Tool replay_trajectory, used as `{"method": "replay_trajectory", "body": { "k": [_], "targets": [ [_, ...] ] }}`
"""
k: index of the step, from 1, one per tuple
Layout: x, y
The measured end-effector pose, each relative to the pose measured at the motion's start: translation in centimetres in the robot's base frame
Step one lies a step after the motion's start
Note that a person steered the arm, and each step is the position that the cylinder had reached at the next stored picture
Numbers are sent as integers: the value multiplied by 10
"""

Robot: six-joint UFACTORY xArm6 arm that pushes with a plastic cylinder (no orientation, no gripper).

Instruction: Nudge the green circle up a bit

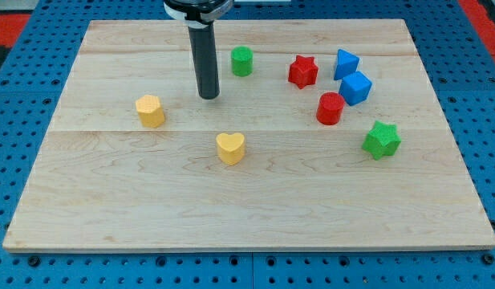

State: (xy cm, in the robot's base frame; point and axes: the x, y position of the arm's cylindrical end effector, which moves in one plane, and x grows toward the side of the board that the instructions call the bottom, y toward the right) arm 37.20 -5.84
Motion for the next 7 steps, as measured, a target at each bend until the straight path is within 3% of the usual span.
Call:
{"method": "replay_trajectory", "body": {
  "k": [2,5,7],
  "targets": [
    [-31,30],
    [-21,56],
    [-44,44]
  ]
}}
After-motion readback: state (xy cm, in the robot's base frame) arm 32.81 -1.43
